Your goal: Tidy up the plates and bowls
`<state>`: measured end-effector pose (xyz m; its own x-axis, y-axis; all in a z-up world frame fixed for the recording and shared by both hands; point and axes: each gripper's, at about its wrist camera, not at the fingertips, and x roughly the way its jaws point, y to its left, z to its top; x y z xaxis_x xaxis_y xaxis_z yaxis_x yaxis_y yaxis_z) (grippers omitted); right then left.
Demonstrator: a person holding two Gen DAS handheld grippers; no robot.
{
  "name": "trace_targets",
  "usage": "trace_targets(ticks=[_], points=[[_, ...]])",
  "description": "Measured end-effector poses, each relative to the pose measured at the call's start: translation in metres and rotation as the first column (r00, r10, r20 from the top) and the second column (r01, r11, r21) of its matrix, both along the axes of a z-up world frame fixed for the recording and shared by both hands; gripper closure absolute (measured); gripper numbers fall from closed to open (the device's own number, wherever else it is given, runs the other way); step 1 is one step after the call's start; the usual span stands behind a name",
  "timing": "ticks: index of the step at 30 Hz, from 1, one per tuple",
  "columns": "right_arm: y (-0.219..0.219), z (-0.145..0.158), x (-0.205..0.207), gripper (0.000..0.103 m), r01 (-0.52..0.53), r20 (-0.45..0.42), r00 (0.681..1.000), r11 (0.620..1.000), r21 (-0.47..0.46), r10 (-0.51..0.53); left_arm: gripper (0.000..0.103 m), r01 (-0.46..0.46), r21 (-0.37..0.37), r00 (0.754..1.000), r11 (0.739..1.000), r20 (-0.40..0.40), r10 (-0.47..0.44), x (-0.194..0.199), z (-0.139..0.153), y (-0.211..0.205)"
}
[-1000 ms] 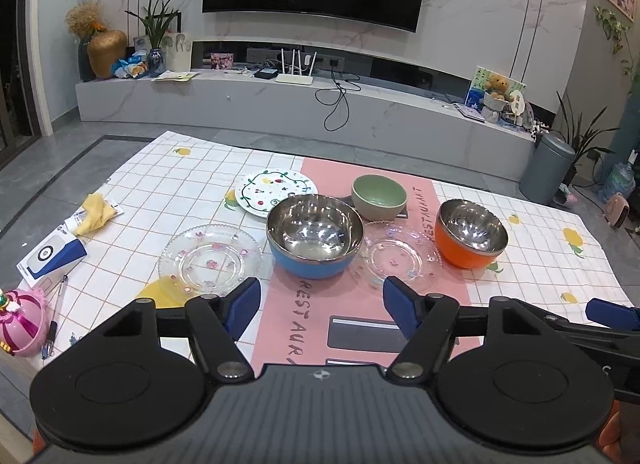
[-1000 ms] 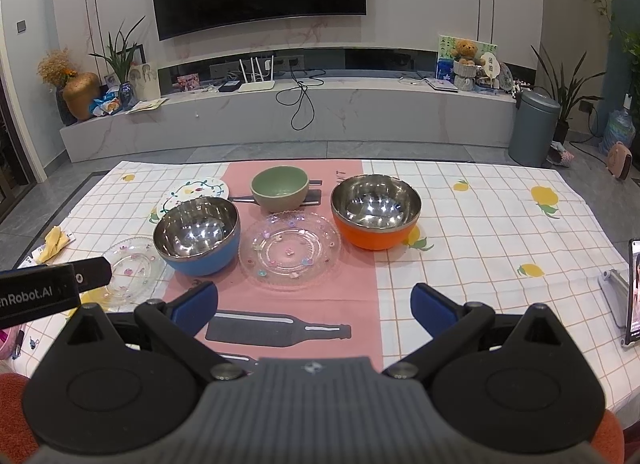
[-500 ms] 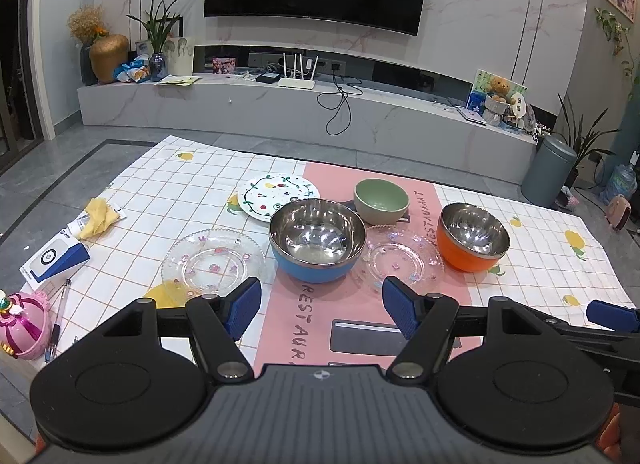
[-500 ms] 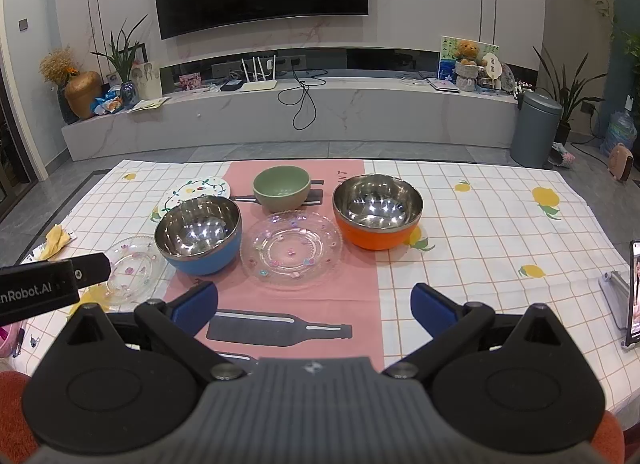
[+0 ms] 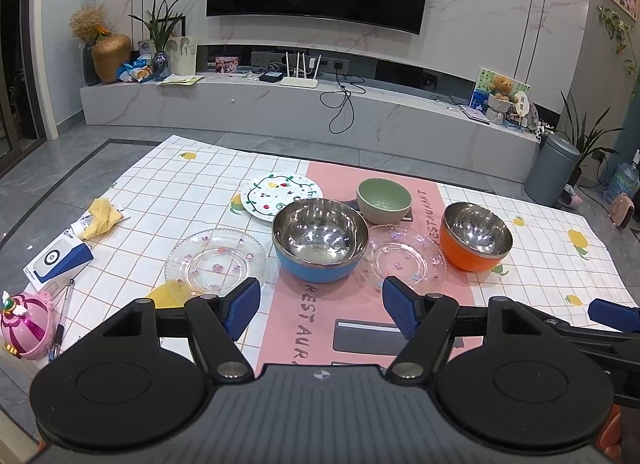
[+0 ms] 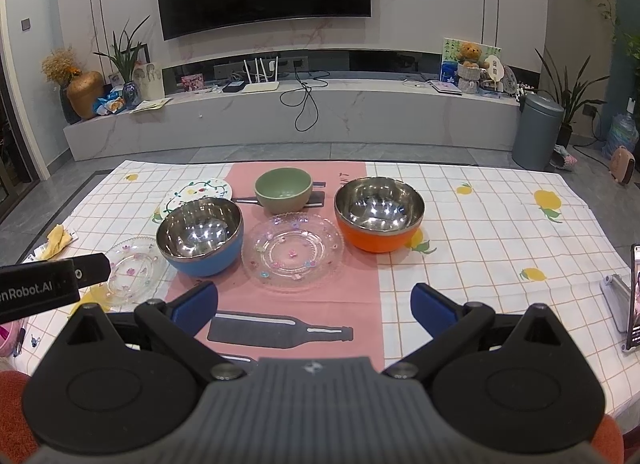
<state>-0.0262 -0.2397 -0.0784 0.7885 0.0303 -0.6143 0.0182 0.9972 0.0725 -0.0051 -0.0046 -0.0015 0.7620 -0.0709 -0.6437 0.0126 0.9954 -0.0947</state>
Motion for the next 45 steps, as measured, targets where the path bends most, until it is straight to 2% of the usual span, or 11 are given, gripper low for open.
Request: trace_targets(ticks=[31, 37, 43, 45], points=[[0.003, -0.004, 0.002, 0.003, -0.001, -0.009, 1.0, 1.0, -0.006, 0.001, 0.021, 0.006, -0.003, 1.0, 1.0, -0.006, -0.006, -0.001, 0.0, -0.002], [0.008, -0.015, 0.012, 0.003, -0.008, -0.028, 1.0, 1.0, -0.013, 0.008, 0.021, -0.003, -0.024, 0.999, 1.0, -0.032, 0.003, 0.009, -0.014, 0.004], [0.017, -0.035, 0.034, 0.004, -0.035, -0.054, 0.998, 0.999, 0.003, 0.035, 0.031, -0.035, -0.059, 0.998, 0.998, -0.047, 0.033, 0.03, -0.035, 0.028], [0.022, -0.041, 0.045, 0.014, -0.047, -0.066, 0.997, 0.999, 0.013, 0.048, 0.037, -0.049, -0.084, 0.997, 0.995, -0.057, 0.044, 0.039, -0.042, 0.036]])
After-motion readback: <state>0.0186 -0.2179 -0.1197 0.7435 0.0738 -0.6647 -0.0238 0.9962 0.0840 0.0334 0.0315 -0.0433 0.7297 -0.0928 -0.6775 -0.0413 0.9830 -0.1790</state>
